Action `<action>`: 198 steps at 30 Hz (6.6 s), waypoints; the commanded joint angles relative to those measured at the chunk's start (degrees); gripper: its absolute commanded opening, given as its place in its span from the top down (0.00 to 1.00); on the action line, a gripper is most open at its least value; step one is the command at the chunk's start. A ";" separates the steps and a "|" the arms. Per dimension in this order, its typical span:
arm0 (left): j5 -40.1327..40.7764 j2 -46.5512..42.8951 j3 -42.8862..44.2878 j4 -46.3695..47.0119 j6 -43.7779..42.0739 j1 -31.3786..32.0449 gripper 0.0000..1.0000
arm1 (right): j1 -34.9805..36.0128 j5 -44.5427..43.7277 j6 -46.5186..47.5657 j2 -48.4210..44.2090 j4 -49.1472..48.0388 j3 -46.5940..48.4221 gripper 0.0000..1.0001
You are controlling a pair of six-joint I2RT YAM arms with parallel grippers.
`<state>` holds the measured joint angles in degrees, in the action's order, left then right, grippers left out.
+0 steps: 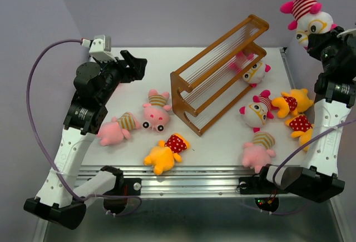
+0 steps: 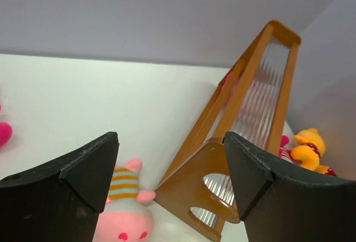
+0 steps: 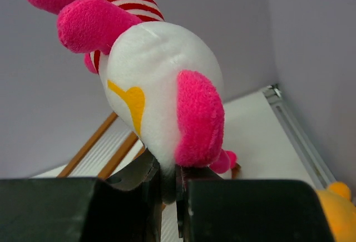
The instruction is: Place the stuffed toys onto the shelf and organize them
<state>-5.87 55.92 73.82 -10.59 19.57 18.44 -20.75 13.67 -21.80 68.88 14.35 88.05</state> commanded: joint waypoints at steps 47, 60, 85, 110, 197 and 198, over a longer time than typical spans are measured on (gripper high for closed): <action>7.27 -6.35 -10.45 1.89 0.11 -1.65 0.11 | -0.69 19.29 -4.04 14.35 26.70 -17.57 0.99; 8.06 -7.93 -12.03 1.45 1.87 -1.65 0.11 | 5.99 18.14 -3.95 23.22 25.99 -6.42 1.00; 9.38 -8.55 -11.68 -1.10 3.37 -1.74 0.11 | 13.90 16.13 -1.93 31.04 -3.36 -12.73 0.99; 10.09 -8.72 -13.09 -0.84 3.19 -1.82 0.11 | 13.90 10.50 1.06 29.64 -0.12 -13.61 0.73; -3.88 -12.24 -7.29 3.38 -2.87 -1.91 0.11 | 6.25 23.04 48.77 14.18 50.95 7.12 0.99; -4.50 -11.63 -6.68 3.56 -2.79 -2.00 0.11 | 6.25 24.46 49.92 13.91 51.30 8.00 0.99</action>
<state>-6.63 43.48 62.72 -11.62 18.79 16.75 -14.90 31.16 23.07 84.88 61.87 91.22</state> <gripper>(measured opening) 0.891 0.037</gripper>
